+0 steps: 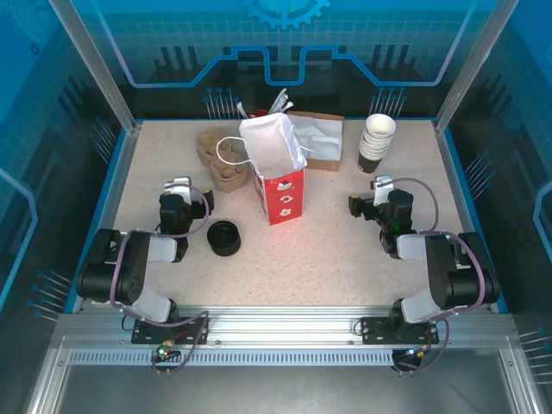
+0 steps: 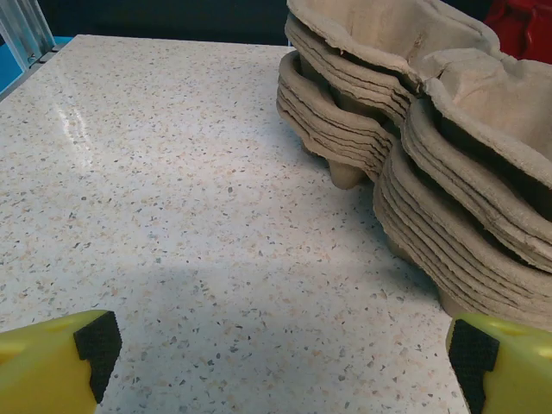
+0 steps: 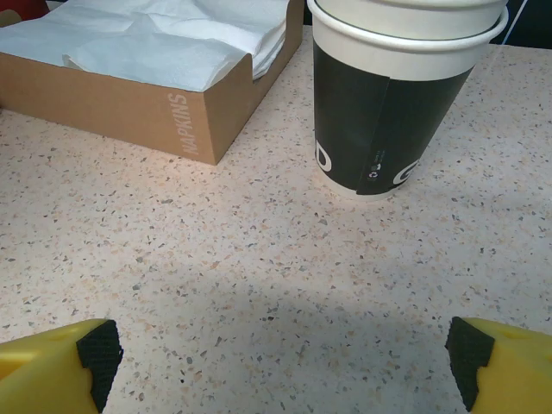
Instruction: Pack the takeout coffee
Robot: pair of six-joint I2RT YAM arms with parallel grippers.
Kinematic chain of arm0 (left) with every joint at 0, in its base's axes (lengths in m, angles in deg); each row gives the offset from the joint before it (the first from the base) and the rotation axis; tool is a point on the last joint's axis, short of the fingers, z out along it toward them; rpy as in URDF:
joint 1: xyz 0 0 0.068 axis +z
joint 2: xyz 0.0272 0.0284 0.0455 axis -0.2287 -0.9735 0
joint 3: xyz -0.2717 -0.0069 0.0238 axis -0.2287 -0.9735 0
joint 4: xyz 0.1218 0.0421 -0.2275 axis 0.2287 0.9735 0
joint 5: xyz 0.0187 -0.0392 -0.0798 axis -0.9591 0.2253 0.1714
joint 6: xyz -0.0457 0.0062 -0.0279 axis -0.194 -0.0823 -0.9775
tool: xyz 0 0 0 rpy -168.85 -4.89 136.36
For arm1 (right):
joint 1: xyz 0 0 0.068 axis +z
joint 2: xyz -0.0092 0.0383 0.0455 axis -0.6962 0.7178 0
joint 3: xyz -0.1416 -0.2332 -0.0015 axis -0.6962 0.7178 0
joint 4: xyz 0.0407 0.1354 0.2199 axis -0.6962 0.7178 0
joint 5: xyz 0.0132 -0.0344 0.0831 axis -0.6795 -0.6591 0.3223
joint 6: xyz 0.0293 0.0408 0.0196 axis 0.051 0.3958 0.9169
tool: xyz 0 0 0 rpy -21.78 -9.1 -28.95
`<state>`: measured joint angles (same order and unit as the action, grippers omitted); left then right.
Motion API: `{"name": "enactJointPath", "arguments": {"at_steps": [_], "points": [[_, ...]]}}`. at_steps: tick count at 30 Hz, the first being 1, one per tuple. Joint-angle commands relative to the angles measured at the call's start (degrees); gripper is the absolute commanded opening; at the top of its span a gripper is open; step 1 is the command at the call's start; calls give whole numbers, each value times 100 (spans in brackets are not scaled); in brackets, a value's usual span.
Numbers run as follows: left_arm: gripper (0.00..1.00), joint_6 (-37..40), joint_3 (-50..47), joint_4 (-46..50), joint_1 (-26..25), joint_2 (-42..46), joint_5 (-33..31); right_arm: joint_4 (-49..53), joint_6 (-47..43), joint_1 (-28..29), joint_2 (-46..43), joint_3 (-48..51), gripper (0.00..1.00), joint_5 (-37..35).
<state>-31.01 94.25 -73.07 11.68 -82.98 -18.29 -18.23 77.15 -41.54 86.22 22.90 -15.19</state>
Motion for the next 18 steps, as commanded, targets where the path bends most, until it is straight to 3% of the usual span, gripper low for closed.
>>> {"name": "enactJointPath", "arguments": {"at_steps": [1, 18], "points": [[99, 146, -24, -237, -39, -53, 373, -74, -66, -6, 31, -104, 100, 70], [99, 138, 37, -128, -22, -57, 469, -65, -55, -21, 31, -98, 100, 82]]}}
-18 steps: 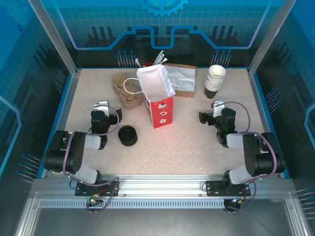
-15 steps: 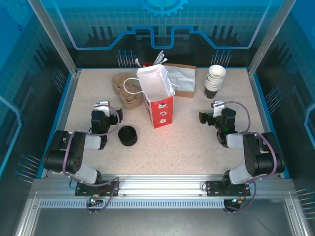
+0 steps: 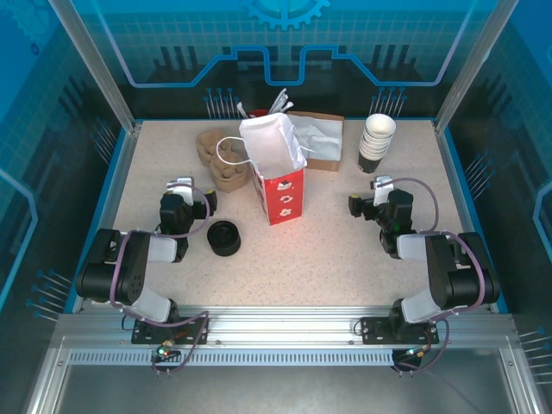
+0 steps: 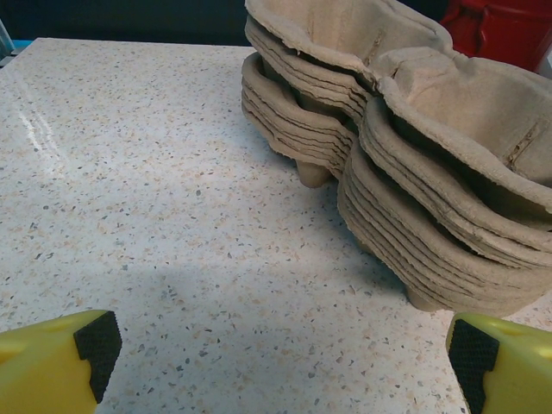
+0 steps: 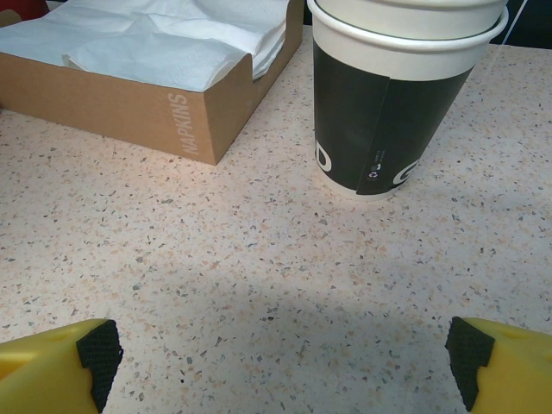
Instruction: Pack the takeout coffee
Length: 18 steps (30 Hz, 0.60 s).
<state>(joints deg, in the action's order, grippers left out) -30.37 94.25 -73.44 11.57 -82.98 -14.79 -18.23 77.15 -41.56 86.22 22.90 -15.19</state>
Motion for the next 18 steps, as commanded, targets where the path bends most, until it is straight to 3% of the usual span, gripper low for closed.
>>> {"name": "enactJointPath", "arguments": {"at_steps": [1, 6, 10, 18], "points": [[99, 49, 56, -51, 6, -52, 137, -66, -58, -20, 31, -99, 100, 84], [99, 59, 34, -106, 20, -27, 117, -83, -48, -24, 36, -91, 100, 101], [99, 89, -87, 172, -42, 537, 12, 402, 43, -62, -212, -267, 100, -5], [99, -581, 628, 3343, -138, 2950, -803, 2657, 690, -195, -1459, -956, 100, -549]]}}
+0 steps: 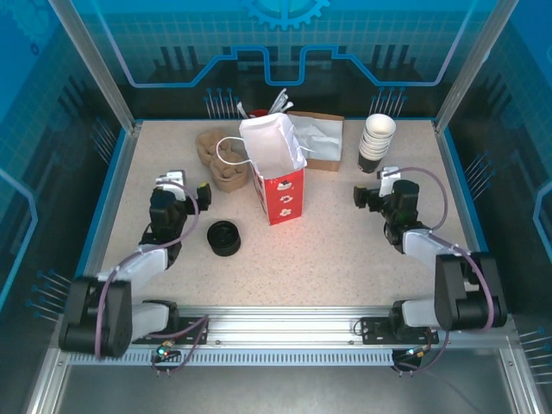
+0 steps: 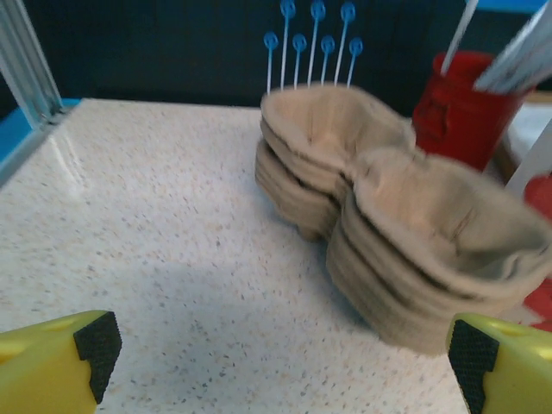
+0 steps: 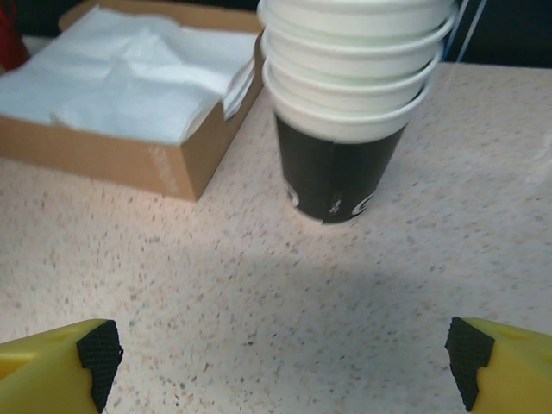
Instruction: Pack the takeout coffee
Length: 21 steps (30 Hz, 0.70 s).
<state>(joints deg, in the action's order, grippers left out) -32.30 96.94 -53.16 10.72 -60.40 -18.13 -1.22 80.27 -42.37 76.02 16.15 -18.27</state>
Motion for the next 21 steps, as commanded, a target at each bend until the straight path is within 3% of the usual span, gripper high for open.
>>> {"name": "enactJointPath", "arguments": {"at_steps": [1, 5, 8, 14, 21], "points": [[99, -612, 510, 1777, -66, 1009, -676, 1330, 486, -148, -645, -356, 100, -258], [99, -1496, 1226, 3621, -84, 1889, -1319, 2759, 1391, -333, -1271, -990, 100, -666], [99, -2092, 1831, 4829, -80, 2280, -1275, 4180, 2354, -633, -1330, -1918, 100, -394], [99, -2560, 2530, 5971, -75, 2560, 52, 6167, 2618, -734, -339, -4180, 100, 565], [99, -2759, 2893, 6658, -77, 2374, 938, 7180, 2526, -666, 1184, -6098, 95, 521]]}}
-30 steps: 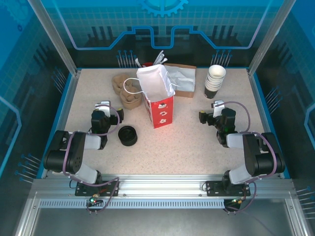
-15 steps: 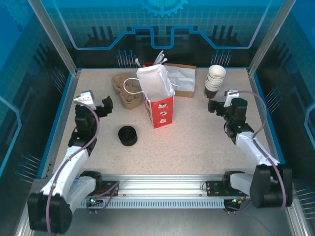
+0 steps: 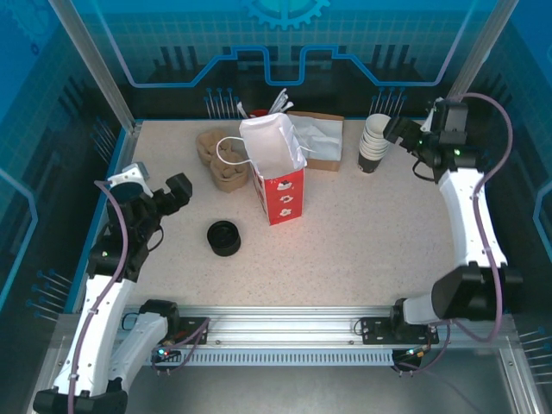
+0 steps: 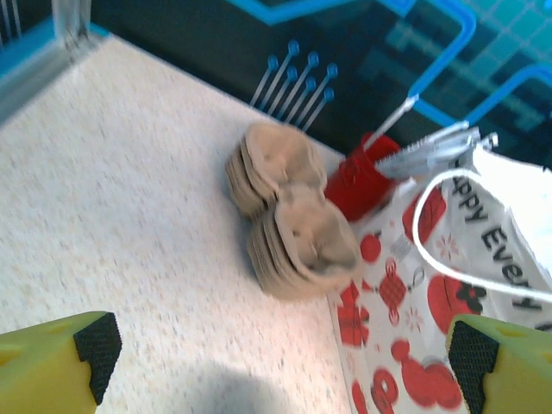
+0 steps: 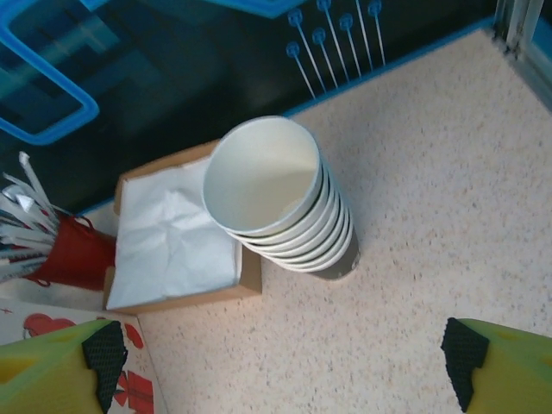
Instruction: Pack the takeout coffee
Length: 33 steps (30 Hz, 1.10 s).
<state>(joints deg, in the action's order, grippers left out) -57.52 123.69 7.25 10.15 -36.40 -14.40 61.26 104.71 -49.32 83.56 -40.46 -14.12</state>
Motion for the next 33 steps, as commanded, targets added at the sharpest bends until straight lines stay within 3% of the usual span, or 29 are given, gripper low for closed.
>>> {"name": "enactJointPath", "arguments": {"at_steps": [1, 10, 18, 33], "points": [[99, -256, 235, 668, -26, -46, 618, 1029, 83, 27, 669, -688, 93, 97], [99, -375, 183, 704, -52, -165, 867, 1447, 34, 115, 2318, -2335, 76, 202], [99, -285, 277, 695, -75, -581, 1058, 1787, -71, 178, 3185, -3428, 65, 49], [99, -260, 344, 601, -106, -826, 1033, 1951, -148, 273, 3611, -3941, 55, -371]]}}
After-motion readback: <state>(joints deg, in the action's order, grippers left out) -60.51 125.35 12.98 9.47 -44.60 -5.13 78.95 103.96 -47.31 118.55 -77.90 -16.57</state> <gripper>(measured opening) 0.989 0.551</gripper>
